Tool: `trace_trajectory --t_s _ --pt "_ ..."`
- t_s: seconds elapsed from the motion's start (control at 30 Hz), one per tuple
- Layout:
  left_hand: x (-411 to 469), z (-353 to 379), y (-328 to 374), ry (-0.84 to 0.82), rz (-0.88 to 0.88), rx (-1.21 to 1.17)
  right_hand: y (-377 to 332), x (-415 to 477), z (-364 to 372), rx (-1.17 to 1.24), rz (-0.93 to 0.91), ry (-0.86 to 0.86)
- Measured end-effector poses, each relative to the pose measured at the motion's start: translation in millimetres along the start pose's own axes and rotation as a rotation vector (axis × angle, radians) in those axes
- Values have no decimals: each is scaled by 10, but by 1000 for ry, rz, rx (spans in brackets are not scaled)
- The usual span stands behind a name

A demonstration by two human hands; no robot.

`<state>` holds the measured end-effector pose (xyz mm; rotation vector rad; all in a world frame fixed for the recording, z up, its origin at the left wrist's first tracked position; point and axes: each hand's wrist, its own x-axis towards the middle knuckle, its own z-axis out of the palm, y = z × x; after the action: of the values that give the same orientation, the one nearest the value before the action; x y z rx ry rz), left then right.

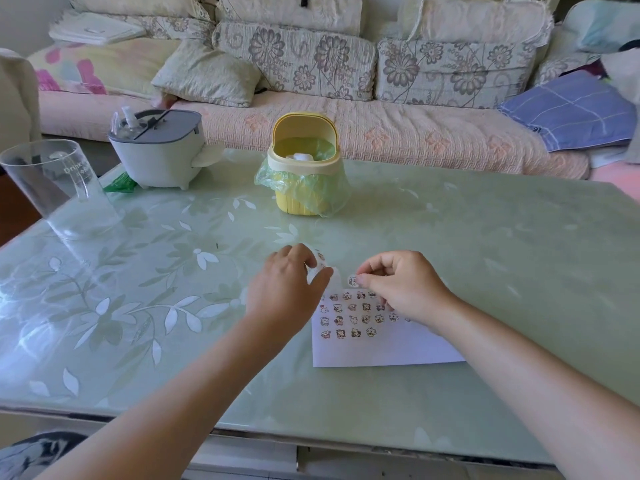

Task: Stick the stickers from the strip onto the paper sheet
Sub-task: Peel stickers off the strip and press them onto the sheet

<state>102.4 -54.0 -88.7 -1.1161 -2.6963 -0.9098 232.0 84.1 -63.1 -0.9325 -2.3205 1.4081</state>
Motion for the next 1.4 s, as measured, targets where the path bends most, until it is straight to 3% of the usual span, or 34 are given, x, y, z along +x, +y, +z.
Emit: trace_trajectory --t_s 0.13,0.2,0.3,0.6,1.2,1.4 --pt "-69 52 34 28 242 -70 99 -93 -101 -43 101 -64" --pt "-107 90 68 -21 394 -111 163 -143 -149 -51 139 -88" --pt "-189 172 131 -147 487 -149 263 -213 -206 -64 198 -104" --pt "-343 334 113 -328 593 -46 373 -309 -271 -147 198 -120" --pt "-390 366 79 -365 569 -13 371 -213 -141 -311 211 -66" --pt "-453 376 93 -330 597 8 350 -165 -87 -475 241 -55"
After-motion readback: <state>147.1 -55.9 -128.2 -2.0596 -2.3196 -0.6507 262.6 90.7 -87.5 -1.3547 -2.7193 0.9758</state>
